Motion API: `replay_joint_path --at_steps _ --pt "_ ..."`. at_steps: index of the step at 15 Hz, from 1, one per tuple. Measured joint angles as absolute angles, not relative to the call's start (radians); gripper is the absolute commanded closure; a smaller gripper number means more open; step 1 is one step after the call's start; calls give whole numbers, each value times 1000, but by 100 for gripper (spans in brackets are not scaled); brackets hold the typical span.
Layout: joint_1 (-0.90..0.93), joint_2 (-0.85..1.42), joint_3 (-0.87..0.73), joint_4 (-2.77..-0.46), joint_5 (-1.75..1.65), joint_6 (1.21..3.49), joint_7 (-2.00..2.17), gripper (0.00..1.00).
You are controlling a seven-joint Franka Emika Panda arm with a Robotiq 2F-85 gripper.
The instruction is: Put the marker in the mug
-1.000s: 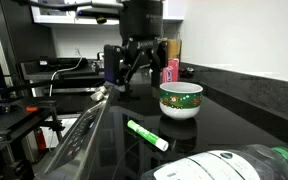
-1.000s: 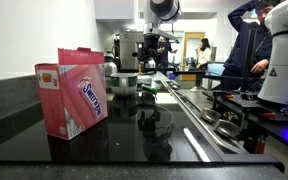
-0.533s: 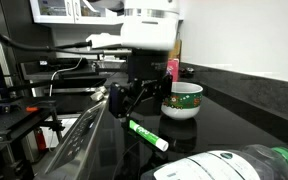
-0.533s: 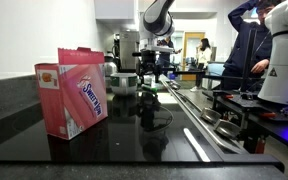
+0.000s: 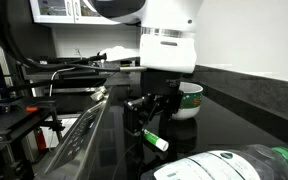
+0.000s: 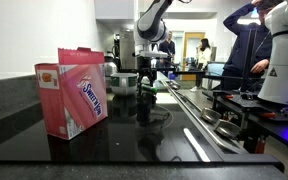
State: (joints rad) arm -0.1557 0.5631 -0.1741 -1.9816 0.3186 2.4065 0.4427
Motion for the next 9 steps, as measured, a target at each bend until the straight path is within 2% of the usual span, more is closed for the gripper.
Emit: replay_joint_path --at_steps 4,6,9 --pt "-156 564 -184 -1964 316 2406 443 88" --pt "-155 564 -186 -1959 311 2406 444 100" --pt "-147 563 -189 -1955 299 2406 445 95"
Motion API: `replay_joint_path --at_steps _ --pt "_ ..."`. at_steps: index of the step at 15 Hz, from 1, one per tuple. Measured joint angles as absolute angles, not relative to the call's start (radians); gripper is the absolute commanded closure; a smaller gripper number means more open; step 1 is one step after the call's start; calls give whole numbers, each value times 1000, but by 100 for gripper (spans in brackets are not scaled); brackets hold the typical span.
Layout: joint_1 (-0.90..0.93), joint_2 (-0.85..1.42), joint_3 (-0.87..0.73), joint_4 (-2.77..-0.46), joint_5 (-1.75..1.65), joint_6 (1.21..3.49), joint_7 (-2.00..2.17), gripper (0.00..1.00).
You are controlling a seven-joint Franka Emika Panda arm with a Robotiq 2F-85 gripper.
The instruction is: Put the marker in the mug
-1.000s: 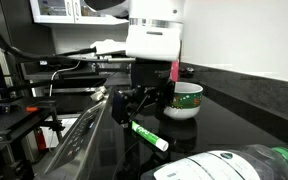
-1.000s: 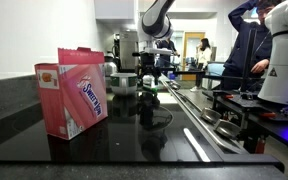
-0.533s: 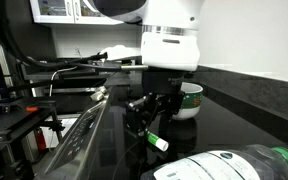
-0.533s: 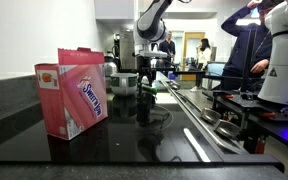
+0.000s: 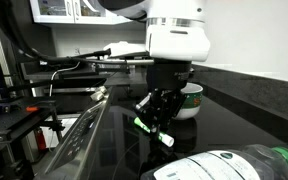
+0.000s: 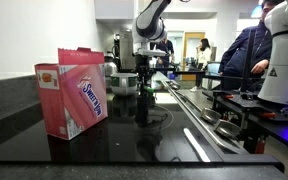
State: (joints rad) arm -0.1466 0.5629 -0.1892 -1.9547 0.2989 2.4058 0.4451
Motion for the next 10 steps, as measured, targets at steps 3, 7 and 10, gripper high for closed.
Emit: replay_joint_path --at_steps 3,7,10 --pt "-120 538 -202 -1958 265 2409 473 95" --pt "-50 436 -263 -2007 155 2441 598 95" --pt "25 348 -341 -2074 -19 2508 790 95"
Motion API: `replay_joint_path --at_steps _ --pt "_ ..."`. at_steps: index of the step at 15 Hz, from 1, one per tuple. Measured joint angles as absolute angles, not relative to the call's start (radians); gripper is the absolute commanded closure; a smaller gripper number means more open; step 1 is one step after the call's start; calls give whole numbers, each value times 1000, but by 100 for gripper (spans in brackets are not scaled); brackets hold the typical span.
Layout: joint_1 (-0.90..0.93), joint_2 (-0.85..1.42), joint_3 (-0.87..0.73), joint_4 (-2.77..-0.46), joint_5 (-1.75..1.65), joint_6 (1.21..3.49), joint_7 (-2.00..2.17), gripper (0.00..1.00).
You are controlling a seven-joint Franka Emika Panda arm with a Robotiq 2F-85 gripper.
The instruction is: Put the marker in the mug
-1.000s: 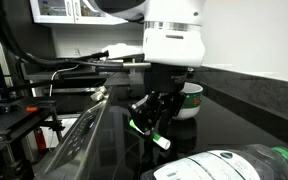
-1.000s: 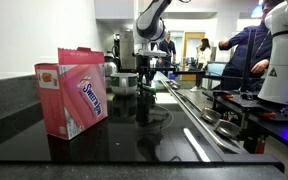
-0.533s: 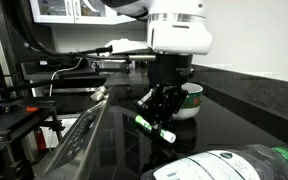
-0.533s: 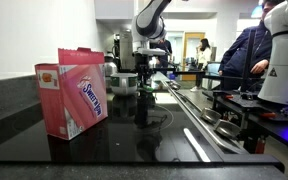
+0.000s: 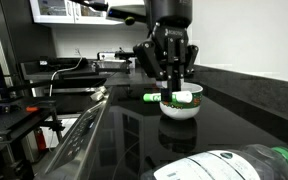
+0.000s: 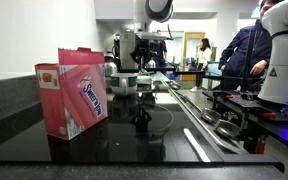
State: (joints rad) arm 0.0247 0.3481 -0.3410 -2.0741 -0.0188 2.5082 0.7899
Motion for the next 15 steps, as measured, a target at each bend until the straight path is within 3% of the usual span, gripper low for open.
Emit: replay_joint_path --at_steps 6,15 --pt "231 278 -468 -2107 -541 2498 1409 95" --pt "261 342 -198 -1948 -916 1899 1864 95"
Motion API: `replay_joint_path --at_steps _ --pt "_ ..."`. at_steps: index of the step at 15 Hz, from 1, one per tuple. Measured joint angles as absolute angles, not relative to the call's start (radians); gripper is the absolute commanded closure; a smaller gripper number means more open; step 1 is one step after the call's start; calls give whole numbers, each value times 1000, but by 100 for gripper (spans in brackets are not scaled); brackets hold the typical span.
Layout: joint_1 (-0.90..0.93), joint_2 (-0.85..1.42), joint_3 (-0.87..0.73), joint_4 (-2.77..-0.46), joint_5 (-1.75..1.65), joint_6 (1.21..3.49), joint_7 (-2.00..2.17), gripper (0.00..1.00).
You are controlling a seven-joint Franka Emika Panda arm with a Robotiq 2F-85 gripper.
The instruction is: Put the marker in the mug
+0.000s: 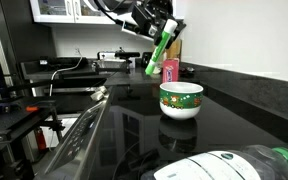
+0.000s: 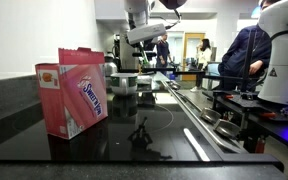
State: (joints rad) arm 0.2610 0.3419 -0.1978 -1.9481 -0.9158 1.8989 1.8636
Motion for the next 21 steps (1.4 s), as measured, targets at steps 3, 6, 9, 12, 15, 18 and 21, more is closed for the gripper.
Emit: replay_joint_path --at_steps 3,6,9,12,15,18,21 --pt "258 437 -131 -1867 -1020 1836 1887 95" --pt "255 508 -96 -1811 -1168 1860 1920 95" --pt "252 543 -59 -1796 -1288 1893 1969 95" --pt "245 559 -14 -1794 -1329 1906 2004 95" --pt "245 579 29 -1793 -1330 1906 2011 95" --pt "247 603 49 -1793 -1330 1905 2025 95" --pt "243 624 48 -1791 -1330 1902 2055 95"
